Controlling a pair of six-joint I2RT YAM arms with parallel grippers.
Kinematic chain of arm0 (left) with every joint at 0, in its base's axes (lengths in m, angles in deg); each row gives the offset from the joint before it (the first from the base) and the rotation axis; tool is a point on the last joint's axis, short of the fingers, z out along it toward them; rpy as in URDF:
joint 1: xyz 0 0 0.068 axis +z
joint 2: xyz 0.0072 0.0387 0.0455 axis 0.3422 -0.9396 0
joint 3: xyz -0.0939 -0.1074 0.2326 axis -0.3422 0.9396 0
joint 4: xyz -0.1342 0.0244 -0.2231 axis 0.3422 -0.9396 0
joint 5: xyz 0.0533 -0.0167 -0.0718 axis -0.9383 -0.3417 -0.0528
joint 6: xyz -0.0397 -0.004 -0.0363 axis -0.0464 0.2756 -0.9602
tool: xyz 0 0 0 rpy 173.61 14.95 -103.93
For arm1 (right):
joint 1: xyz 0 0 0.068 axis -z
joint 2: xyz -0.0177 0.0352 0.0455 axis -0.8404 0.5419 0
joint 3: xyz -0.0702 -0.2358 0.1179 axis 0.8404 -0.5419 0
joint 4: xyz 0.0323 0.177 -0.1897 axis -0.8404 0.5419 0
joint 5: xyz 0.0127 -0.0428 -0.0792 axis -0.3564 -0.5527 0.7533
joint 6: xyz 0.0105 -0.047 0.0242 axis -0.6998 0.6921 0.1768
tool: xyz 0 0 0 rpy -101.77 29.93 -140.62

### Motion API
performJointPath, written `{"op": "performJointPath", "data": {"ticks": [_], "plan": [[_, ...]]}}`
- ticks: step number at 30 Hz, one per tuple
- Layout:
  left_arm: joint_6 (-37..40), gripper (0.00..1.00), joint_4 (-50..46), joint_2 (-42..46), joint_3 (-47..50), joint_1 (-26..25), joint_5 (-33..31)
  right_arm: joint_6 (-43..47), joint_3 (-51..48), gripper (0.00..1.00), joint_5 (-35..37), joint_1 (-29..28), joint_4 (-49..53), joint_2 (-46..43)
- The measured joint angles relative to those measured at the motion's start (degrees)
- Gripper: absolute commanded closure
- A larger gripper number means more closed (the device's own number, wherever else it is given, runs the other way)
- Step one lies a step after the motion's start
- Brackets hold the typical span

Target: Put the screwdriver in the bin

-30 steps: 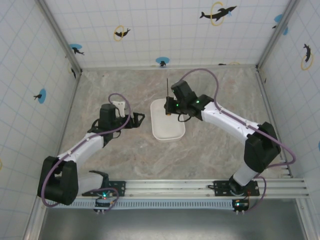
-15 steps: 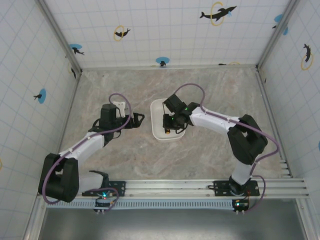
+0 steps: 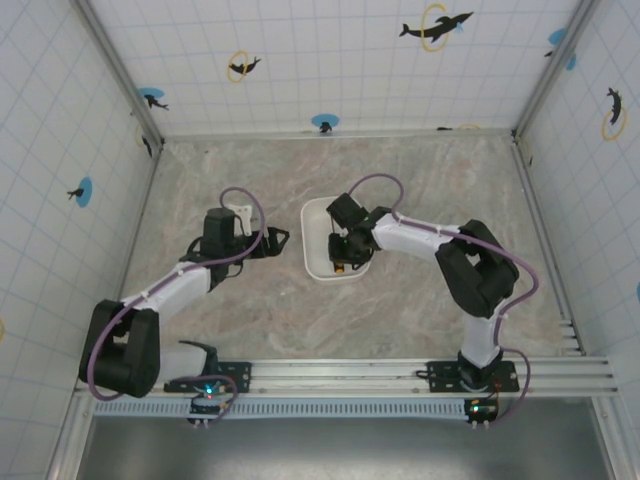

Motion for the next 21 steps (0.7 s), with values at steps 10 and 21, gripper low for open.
{"op": "performJointPath", "data": {"ticks": [10,21], "plan": [[0.0,0.02,0.2,-2.0,0.0,0.0,0.0,0.9,0.9,0.79,1.4,0.2,-0.3,2.5],[0.0,0.02,0.2,-1.8,-0.3,0.0,-0.7,2.2,1.7,0.51,2.0,0.2,-0.7,2.9]]}}
